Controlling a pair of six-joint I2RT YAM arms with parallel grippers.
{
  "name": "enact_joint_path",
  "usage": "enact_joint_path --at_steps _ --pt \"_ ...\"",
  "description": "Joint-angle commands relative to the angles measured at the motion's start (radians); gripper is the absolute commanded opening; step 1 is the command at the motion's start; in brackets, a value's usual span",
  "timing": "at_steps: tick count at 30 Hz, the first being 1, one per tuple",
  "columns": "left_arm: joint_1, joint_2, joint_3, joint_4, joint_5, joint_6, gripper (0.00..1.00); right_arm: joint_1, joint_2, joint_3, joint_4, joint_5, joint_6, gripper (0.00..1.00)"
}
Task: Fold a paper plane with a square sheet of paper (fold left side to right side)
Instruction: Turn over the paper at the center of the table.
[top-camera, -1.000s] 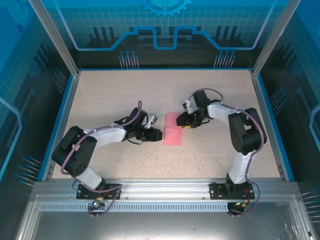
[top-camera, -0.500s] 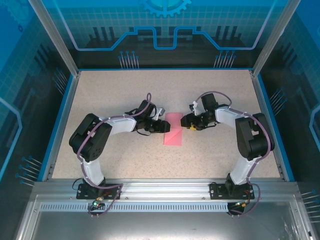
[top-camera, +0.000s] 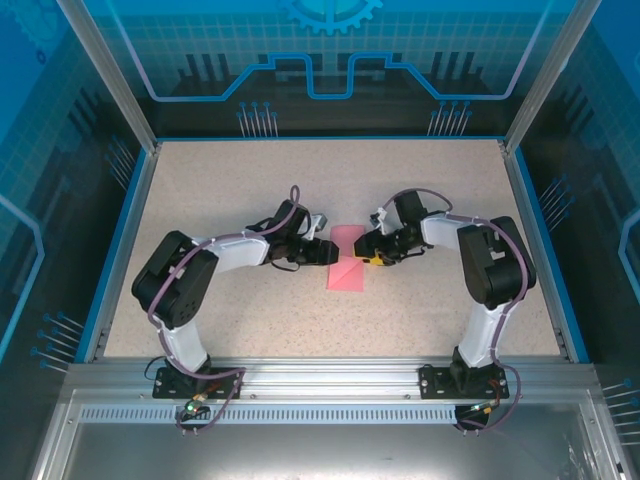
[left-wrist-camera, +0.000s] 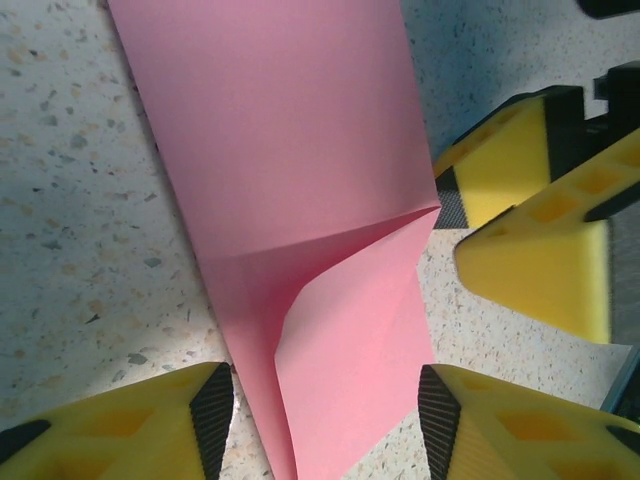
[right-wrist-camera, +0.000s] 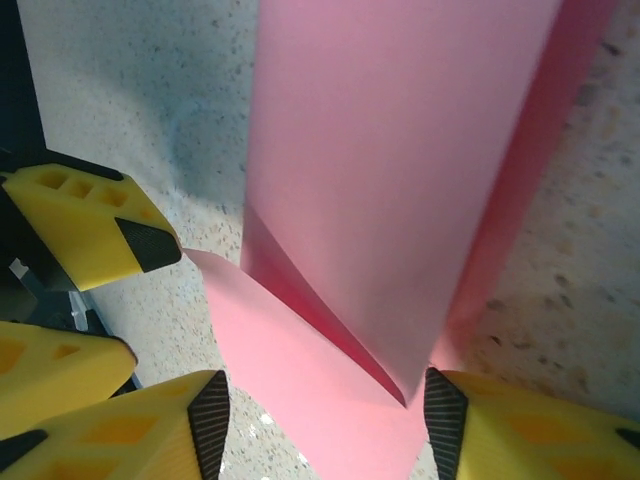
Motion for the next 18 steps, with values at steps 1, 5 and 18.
enact_joint_path --at_steps 1,5,18 --pt "0.010 -0.053 -0.026 -0.003 -0.029 0.021 0.56 0.018 0.026 0.023 0.026 -0.060 0.017 0.54" --pt "0.014 -0.085 -0.043 0.005 -0.041 0.012 0.56 0.029 0.043 0.036 0.028 -0.073 0.021 0.52" --pt "0.055 -0.259 -0.150 0.088 -0.044 -0.066 0.61 0.037 0.030 0.059 0.058 -0.128 0.033 0.16"
